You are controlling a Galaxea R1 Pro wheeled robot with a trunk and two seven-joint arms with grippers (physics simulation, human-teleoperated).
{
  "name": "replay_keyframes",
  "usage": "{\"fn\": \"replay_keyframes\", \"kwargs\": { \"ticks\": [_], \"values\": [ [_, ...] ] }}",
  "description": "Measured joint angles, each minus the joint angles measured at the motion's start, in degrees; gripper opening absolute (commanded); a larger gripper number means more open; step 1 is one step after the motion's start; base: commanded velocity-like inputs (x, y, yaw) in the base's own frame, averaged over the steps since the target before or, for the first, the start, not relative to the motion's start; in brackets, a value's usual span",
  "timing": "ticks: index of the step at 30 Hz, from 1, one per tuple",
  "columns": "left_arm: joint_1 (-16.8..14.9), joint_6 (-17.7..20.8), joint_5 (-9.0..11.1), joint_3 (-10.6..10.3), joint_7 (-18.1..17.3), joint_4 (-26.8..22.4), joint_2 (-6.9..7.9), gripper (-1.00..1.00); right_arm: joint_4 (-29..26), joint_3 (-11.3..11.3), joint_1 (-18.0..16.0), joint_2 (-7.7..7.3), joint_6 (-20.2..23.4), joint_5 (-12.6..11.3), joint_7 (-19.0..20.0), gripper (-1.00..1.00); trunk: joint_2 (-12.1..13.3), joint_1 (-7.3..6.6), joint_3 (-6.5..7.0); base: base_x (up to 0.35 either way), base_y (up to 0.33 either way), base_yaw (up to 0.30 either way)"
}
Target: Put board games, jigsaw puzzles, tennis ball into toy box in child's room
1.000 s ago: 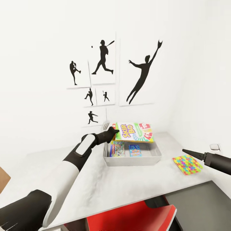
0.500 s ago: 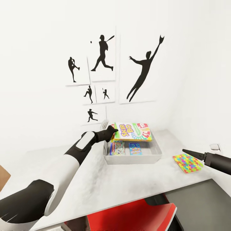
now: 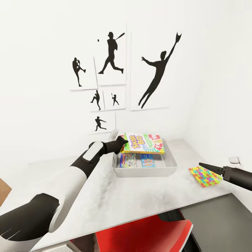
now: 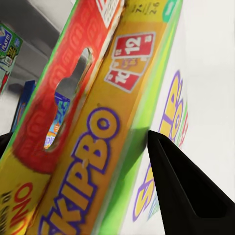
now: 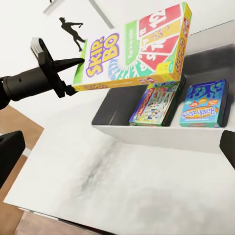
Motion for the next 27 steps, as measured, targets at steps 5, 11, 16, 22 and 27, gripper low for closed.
{"fn": "replay_keyframes", "kwargs": {
  "ticks": [5, 11, 16, 22, 27],
  "values": [
    [-0.29, 0.02, -0.02, 0.00, 0.21, 0.02, -0.04, -1.00, 0.00, 0.00, 0.00, 0.00, 0.00, 0.00, 0.01, 1.00, 0.00, 0.00, -0.47, 0.000, 0.000, 0.000],
    [-0.80, -0.01, -0.08, -0.06, 0.50, 0.02, -0.07, -1.00, 0.00, 0.00, 0.00, 0.00, 0.00, 0.00, 0.01, 1.00, 0.00, 0.00, -1.03, 0.000, 0.000, 0.000],
    [-1.50, 0.02, -0.16, -0.12, 2.13, 0.03, -0.11, -1.00, 0.00, 0.00, 0.00, 0.00, 0.00, 0.00, 0.01, 1.00, 0.00, 0.00, -1.50, 0.000, 0.000, 0.000],
    [-2.23, 0.02, -0.06, -0.21, 4.63, 0.02, -0.52, -1.00, 0.00, 0.00, 0.00, 0.00, 0.00, 0.00, 0.01, 1.00, 0.00, 0.00, -2.06, 0.000, 0.000, 0.000],
    [-2.59, 0.04, -0.06, -0.23, 5.45, 0.01, -0.71, -1.00, 0.00, 0.00, 0.00, 0.00, 0.00, 0.00, 0.01, 1.00, 0.00, 0.00, -2.53, 0.000, 0.000, 0.000]
  ]
}}
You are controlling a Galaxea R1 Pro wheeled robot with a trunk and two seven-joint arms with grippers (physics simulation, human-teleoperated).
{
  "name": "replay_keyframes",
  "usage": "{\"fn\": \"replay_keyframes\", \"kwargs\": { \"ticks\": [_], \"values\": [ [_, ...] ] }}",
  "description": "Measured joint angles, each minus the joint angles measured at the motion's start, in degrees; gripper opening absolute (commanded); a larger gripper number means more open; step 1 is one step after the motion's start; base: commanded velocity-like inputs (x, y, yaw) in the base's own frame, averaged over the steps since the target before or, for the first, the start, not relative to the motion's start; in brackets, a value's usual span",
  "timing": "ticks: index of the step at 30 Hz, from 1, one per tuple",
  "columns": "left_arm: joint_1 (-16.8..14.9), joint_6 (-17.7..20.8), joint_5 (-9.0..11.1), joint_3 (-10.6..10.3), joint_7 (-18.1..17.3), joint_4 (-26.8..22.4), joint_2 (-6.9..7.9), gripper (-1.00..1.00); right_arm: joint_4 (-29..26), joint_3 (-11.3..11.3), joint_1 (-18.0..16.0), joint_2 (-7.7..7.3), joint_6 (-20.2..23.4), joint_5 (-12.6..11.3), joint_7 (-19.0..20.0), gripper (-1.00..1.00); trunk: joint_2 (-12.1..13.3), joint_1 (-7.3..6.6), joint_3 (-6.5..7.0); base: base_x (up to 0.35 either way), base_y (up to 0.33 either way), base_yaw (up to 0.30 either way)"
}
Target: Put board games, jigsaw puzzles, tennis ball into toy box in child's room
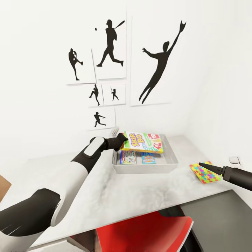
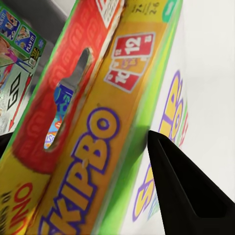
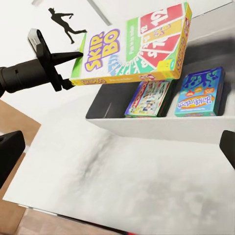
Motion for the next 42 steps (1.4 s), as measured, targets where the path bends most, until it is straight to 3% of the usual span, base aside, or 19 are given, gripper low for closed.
{"fn": "replay_keyframes", "kwargs": {
  "ticks": [42],
  "values": [
    [-2.04, 0.00, -0.08, -0.37, 2.16, -0.07, -0.17, -1.00, 0.00, 0.00, 0.00, -0.08, 0.00, 0.00, 0.00, 1.00, -0.01, 0.00, -3.94, 0.000, 0.000, 0.000]
  ]
}}
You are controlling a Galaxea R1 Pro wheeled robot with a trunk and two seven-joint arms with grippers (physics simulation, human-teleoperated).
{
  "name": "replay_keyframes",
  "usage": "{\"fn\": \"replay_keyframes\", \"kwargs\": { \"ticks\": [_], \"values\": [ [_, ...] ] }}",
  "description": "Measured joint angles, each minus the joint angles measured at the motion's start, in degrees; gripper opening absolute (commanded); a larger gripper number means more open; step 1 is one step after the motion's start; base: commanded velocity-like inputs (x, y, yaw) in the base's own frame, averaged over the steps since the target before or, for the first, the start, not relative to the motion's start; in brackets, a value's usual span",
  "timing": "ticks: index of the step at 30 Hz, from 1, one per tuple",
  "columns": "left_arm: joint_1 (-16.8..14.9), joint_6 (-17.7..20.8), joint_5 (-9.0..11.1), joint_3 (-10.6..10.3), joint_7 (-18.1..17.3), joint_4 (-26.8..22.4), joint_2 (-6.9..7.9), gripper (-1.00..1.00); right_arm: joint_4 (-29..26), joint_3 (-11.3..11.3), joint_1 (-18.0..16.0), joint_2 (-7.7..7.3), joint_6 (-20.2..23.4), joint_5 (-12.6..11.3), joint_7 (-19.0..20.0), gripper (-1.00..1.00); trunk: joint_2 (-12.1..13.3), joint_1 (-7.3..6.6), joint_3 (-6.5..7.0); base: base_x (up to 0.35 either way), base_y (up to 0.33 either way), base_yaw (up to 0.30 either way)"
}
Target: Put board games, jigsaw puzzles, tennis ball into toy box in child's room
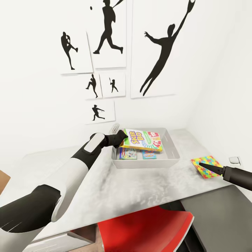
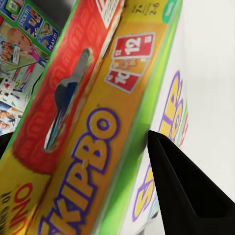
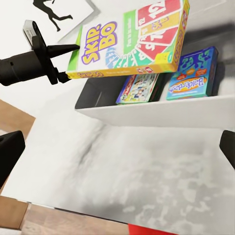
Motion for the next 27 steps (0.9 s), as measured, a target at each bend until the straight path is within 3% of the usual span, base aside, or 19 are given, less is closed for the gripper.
{"fn": "replay_keyframes", "kwargs": {
  "ticks": [15, 27],
  "values": [
    [-1.30, 0.27, 0.03, -0.09, 0.11, -0.01, 0.00, -1.00, -0.01, 0.00, 0.00, 0.00, 0.00, 0.00, 0.00, 1.00, 0.00, 0.00, -1.41, 0.000, 0.000, 0.000],
    [-3.07, 0.83, 0.10, -0.10, 2.44, -0.01, -0.01, -1.00, -0.06, 0.00, 0.00, 0.00, 0.00, 0.00, 0.00, 1.00, 0.00, 0.00, -2.53, 0.000, 0.000, 0.000]
  ]
}}
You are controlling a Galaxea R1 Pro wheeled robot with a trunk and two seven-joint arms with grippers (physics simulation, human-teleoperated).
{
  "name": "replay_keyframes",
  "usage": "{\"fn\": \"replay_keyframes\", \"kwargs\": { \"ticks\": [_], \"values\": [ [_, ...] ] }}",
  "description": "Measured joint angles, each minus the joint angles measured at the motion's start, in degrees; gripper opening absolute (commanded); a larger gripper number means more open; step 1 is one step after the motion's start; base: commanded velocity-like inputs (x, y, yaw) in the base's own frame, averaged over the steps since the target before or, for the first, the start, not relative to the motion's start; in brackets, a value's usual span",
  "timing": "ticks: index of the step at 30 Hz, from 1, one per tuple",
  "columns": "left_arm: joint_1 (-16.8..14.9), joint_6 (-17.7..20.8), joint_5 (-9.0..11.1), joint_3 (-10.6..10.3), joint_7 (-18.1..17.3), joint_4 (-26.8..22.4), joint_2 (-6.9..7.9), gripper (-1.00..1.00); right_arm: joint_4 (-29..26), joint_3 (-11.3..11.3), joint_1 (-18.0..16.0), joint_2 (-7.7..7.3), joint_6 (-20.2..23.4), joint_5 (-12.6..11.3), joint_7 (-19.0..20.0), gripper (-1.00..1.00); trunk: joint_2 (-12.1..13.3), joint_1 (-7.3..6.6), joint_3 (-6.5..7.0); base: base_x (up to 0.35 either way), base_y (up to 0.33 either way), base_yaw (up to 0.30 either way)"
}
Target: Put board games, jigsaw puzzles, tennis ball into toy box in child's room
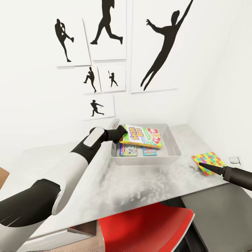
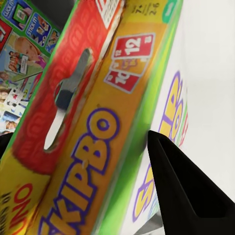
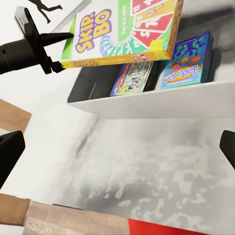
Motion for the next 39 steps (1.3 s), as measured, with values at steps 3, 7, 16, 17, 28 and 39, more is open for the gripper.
{"fn": "replay_keyframes", "kwargs": {
  "ticks": [3, 7, 16, 17, 28, 39],
  "values": [
    [-0.46, 0.08, 0.04, 0.02, 0.19, 0.00, 0.00, -1.00, -0.01, 0.00, 0.00, 0.00, 0.00, 0.00, 0.00, 1.00, 0.00, 0.00, -0.28, 0.000, 0.000, 0.000],
    [-0.77, 0.11, 0.05, 0.02, 0.29, 0.02, 0.00, -1.00, -0.01, 0.00, 0.00, 0.00, 0.00, 0.00, 0.00, 1.00, 0.00, 0.00, -0.66, 0.000, 0.000, 0.000],
    [-0.96, 0.26, 0.08, 0.02, 0.41, 0.08, 0.00, -1.00, -0.03, 0.00, 0.00, 0.00, 0.00, 0.00, 0.01, 1.00, 0.00, 0.00, -1.50, 0.000, 0.000, 0.000],
    [-1.00, 0.35, 0.09, 0.02, 0.38, 0.08, 0.00, -1.00, -0.03, 0.00, 0.00, 0.00, 0.00, 0.00, 0.02, 1.00, 0.00, 0.00, -1.60, 0.000, 0.000, 0.000],
    [-1.92, 1.46, 0.04, 0.08, 0.45, 0.09, 0.00, -1.00, -0.48, 0.00, 0.07, -0.04, 0.00, 0.00, 0.08, 1.00, 0.00, 0.00, -2.63, 0.000, 0.000, 0.000],
    [-2.58, 1.56, 0.08, 0.11, 0.43, 0.09, 0.00, -1.00, -0.55, -0.07, 0.04, -0.08, 0.00, -0.01, 0.25, 1.00, 0.00, 0.00, -3.66, 0.000, 0.000, 0.000]
  ]
}}
